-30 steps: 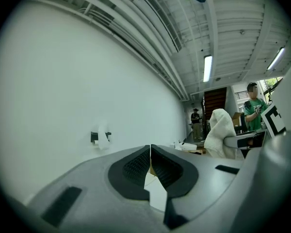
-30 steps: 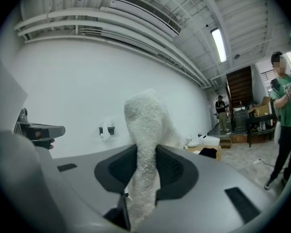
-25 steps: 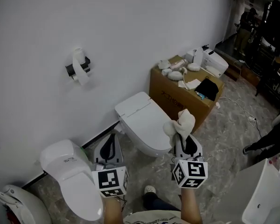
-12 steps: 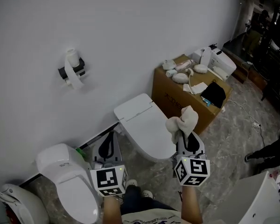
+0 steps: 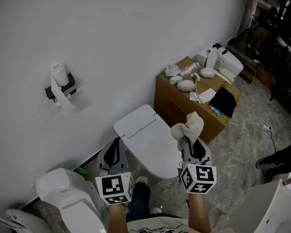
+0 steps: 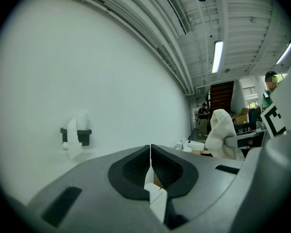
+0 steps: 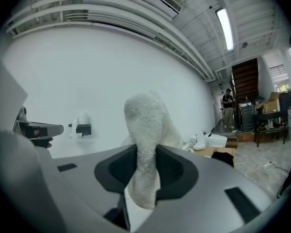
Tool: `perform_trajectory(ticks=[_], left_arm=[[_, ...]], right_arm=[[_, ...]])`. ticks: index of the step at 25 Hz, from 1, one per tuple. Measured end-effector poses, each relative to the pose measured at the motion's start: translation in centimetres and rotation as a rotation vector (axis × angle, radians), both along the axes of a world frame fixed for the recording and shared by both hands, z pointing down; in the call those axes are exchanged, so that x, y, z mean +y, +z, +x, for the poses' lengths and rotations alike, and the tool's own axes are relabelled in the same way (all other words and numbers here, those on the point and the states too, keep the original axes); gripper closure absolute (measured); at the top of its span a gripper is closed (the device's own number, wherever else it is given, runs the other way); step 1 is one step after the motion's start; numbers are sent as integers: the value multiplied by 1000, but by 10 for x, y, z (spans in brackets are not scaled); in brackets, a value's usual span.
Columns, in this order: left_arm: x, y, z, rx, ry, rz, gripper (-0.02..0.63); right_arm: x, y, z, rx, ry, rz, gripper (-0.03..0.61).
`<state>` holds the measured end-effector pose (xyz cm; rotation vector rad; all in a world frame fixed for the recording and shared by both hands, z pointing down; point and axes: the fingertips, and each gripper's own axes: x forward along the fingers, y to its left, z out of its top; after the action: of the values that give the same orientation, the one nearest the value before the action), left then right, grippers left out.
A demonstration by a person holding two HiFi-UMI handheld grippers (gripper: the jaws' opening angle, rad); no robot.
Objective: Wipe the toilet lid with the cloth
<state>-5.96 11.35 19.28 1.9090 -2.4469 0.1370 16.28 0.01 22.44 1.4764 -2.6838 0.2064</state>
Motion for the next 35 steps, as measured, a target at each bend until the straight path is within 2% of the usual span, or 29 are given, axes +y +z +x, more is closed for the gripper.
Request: perform_trajectory(ticks=[11,18,25,35], left_arm=[[-143,17,-77,19,94,-33,601],[-211,37,-114,36,142,-70,603],[-251,76,-135,60,167,-134,601],[-280,136,-144,86,155,-229,603]], right_arm=[[-120,24,-71,24,80,-45,480],[-177,41,-103,57,118,-78,480],[-214,76,-117,99,141,-135,480],[-241,137,-131,156,98,-232,480]])
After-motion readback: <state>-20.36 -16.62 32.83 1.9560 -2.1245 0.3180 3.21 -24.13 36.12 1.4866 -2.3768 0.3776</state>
